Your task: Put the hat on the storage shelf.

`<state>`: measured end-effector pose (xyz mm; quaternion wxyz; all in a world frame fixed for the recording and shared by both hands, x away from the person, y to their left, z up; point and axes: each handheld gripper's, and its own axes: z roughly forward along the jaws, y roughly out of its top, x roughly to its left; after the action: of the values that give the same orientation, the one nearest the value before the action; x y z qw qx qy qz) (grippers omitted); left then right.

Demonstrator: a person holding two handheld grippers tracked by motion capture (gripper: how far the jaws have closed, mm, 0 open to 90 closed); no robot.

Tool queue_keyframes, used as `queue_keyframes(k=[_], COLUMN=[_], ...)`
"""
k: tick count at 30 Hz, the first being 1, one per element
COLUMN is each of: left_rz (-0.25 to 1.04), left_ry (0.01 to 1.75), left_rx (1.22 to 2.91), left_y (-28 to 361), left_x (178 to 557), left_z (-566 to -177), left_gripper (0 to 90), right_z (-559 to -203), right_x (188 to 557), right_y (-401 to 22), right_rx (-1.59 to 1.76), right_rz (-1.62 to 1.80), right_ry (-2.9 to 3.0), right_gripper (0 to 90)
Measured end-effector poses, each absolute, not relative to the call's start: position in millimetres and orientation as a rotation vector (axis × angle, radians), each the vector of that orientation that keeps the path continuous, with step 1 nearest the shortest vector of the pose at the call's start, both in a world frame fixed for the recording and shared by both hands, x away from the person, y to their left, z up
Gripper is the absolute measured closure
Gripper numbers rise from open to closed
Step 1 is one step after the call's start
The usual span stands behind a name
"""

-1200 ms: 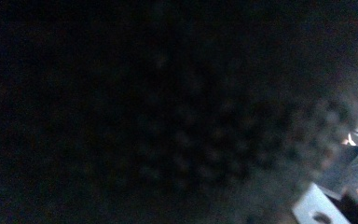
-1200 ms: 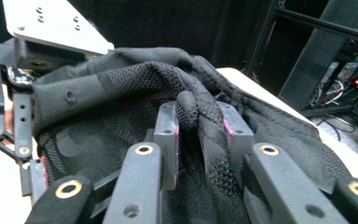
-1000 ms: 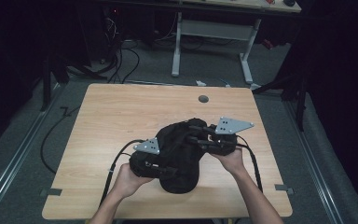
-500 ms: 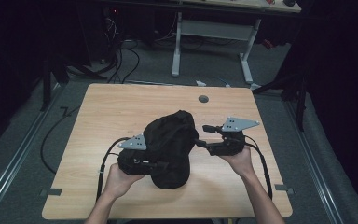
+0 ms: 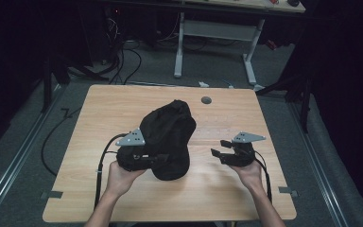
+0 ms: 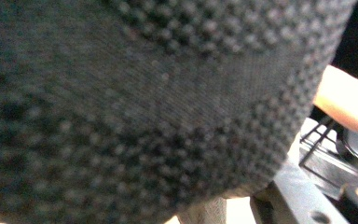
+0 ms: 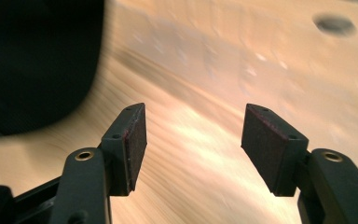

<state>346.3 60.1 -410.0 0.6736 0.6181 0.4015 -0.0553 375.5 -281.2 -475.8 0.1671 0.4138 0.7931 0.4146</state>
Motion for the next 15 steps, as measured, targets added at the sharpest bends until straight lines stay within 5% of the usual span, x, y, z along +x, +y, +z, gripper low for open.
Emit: queue_keyframes(k=[15], left_rz=[0.017], left_ry=[0.942], left_rx=[1.308], left_y=[69], left_x=[369], left_z=[-391], left_gripper=[72.3], right_z=[-530], right_x=[371], right_y=[-305], right_rx=[1.363], right_rz=[0.964], right_ry=[2.142], right_gripper=[41.0])
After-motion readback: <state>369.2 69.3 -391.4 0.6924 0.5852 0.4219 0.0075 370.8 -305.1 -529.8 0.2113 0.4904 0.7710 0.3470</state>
